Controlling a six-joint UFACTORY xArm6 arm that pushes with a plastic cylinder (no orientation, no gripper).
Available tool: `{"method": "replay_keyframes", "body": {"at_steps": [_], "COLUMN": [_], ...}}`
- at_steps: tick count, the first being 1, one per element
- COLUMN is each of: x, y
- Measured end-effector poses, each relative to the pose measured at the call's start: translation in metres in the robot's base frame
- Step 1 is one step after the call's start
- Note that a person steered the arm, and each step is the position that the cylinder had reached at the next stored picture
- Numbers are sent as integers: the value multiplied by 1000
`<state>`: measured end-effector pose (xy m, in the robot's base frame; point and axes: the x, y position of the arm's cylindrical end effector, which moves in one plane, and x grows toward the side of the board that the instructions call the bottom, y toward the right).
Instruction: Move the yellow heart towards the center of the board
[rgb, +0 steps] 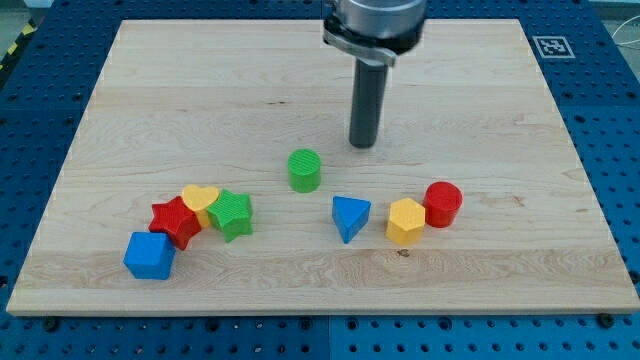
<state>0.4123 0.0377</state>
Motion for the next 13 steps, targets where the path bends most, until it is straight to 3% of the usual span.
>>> {"method": "replay_keyframes", "body": {"at_steps": [2,4,5,7,9,10,11,13], "x": [-34,-5,10,74,85,121,155,143], "y": [-88,-183,-200,-168,-90,-78,-83,-170]}}
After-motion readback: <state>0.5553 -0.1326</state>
